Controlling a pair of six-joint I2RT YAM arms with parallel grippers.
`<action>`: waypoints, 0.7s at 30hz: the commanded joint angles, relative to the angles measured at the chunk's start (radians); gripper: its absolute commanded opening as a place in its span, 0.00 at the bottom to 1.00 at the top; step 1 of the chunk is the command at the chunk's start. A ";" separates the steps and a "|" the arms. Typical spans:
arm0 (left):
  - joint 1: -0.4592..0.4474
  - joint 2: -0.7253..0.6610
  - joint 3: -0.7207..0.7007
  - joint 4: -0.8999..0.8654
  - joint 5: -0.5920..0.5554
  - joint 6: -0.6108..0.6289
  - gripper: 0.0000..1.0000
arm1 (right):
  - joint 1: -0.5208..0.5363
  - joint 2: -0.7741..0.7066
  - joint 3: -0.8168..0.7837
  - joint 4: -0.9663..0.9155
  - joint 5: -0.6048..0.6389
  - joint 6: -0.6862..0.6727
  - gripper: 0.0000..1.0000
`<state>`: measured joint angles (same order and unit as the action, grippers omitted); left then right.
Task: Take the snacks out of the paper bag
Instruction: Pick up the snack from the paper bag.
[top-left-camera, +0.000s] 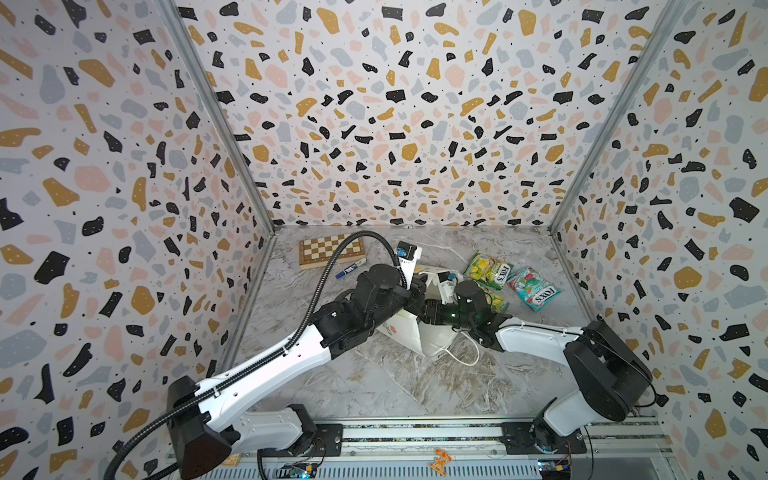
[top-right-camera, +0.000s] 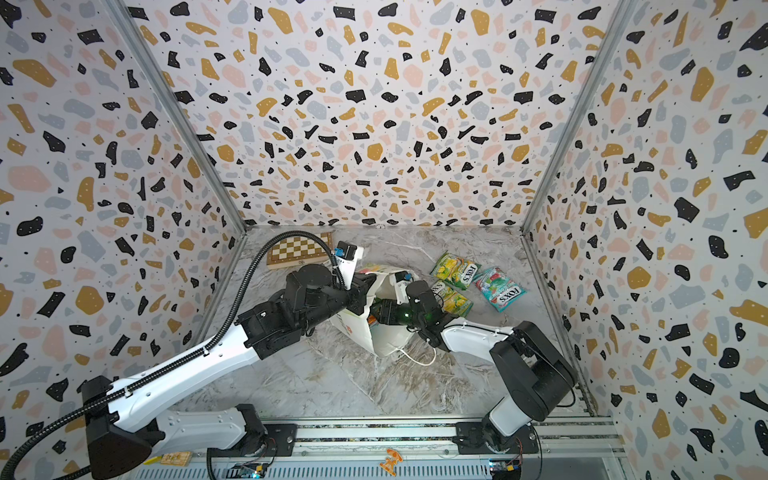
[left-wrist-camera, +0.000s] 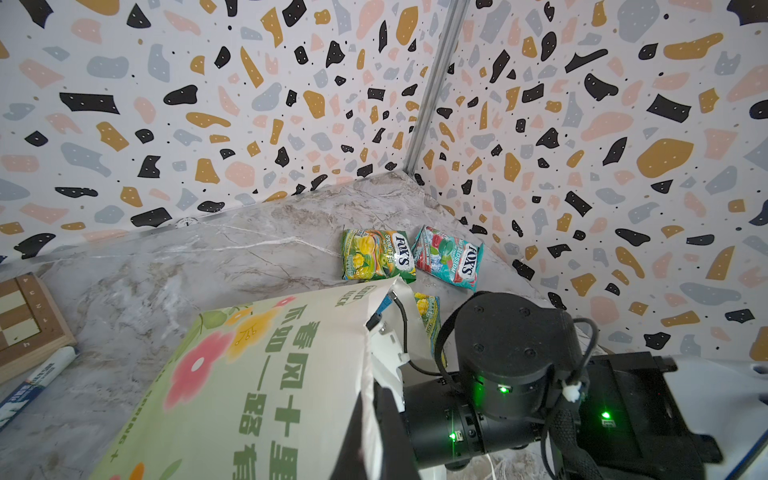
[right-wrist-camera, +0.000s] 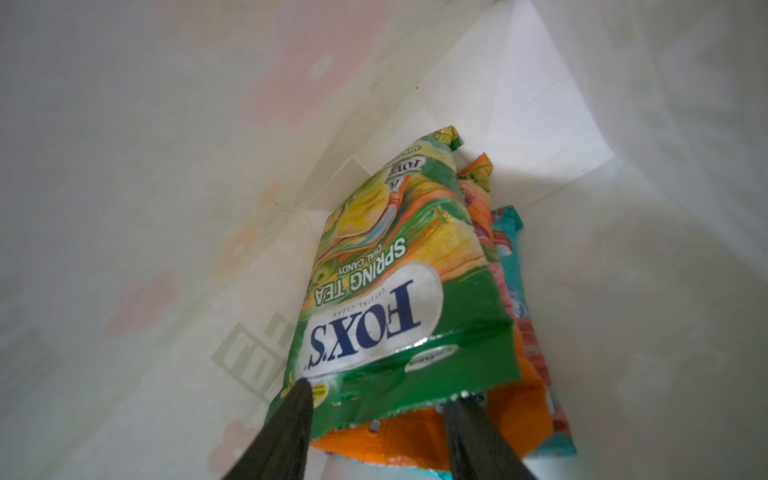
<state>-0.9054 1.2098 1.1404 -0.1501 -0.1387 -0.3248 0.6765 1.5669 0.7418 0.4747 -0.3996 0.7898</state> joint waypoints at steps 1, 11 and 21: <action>-0.005 -0.011 0.015 0.050 0.007 0.019 0.00 | 0.002 0.008 0.034 -0.025 0.026 0.024 0.53; -0.005 -0.006 0.015 0.052 0.025 0.020 0.00 | 0.009 0.085 0.054 0.035 0.017 0.088 0.52; -0.005 -0.013 0.006 0.049 0.028 0.026 0.00 | 0.036 0.161 0.059 0.163 0.006 0.169 0.50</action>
<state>-0.9054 1.2102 1.1404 -0.1501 -0.1127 -0.3214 0.7033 1.7226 0.7738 0.5976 -0.3969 0.9218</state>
